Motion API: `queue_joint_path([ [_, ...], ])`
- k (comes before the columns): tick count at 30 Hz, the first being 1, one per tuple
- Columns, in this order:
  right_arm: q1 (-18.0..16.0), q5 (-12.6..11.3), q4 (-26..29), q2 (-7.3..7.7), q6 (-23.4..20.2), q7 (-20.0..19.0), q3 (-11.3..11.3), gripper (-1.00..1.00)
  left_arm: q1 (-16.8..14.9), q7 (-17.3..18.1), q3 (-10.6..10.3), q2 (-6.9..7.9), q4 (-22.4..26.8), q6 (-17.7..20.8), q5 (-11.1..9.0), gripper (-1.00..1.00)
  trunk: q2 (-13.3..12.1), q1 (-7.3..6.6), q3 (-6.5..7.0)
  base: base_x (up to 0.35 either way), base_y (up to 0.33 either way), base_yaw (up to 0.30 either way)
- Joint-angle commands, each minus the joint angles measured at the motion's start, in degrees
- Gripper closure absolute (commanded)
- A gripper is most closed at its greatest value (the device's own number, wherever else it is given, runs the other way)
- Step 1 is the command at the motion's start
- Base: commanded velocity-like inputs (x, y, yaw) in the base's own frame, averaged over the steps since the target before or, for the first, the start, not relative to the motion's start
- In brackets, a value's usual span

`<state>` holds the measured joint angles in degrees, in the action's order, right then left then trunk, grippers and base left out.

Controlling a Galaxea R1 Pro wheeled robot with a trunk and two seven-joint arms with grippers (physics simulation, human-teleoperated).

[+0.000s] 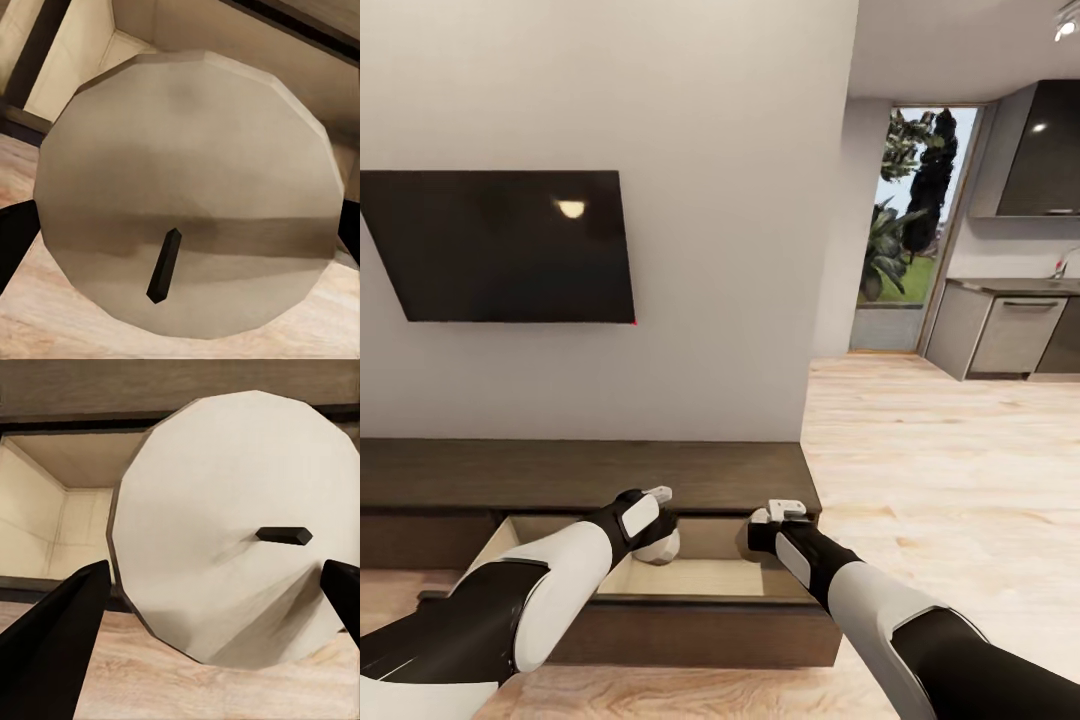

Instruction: Place each of the two pumpkins and all three candles from the living room inside a cabinet in the living room (use any cabinet), then make sure every cabinet is closed, and position the cauldron so it is next to a table in the living room.

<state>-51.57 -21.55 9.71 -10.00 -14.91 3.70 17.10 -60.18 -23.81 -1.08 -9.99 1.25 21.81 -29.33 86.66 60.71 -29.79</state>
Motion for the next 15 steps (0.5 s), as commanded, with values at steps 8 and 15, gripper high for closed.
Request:
queue_joint_path([
  [8, 0.0, 5.5, 21.8, 0.0, -25.6, 5.4, 1.6, 1.0, 0.0, -11.1, -0.1, -0.01, 12.8, 16.5, -0.3, 1.0, 3.3, 1.76, -1.5, 0.0, 0.0, 0.0],
  [15, -0.3, 5.8, 29.5, 0.0, -39.8, 9.8, 1.5, 1.0, 0.1, -18.1, 0.2, -0.01, 22.2, 30.6, -3.7, 1.0, 6.1, 3.3, -2.76, 0.0, 0.0, 0.0],
])
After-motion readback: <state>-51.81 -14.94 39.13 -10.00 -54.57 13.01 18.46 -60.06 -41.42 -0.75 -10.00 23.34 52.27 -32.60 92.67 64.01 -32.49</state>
